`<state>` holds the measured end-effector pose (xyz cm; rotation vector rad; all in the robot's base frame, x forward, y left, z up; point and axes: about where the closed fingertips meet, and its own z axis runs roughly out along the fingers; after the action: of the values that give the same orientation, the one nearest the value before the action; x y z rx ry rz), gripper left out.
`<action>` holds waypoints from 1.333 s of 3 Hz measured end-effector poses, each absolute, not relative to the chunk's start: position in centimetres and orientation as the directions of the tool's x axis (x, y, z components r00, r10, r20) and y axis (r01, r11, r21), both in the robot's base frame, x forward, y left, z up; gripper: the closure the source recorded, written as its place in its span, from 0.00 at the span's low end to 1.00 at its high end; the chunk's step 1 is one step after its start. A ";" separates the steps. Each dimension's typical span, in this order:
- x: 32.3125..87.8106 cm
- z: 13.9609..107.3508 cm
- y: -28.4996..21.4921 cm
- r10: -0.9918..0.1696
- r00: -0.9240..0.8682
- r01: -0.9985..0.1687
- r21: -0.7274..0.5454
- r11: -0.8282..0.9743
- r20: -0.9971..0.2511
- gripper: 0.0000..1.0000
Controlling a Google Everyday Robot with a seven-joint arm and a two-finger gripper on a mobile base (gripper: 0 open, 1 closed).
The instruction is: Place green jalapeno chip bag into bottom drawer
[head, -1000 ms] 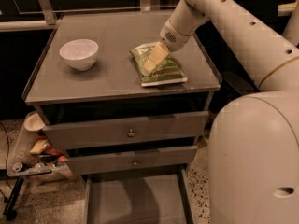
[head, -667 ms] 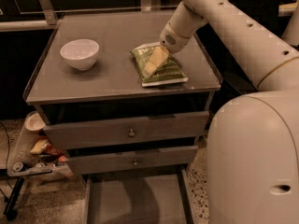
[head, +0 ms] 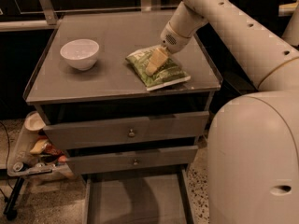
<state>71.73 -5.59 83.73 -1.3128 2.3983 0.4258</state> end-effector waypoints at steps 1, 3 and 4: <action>71.7 83.7 -5.6 -0.738 -0.496 -0.850 0.084 0.520 -0.458 0.65; 71.7 83.7 -5.6 -0.738 -0.496 -0.850 0.084 0.520 -0.458 1.00; 71.7 84.3 -5.6 -0.738 -0.496 -0.850 0.084 0.520 -0.458 1.00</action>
Offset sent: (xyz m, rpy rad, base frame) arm 0.0000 0.0000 0.0000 0.0000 0.0000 0.0000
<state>71.74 -5.59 84.33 -1.3127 2.3984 0.4259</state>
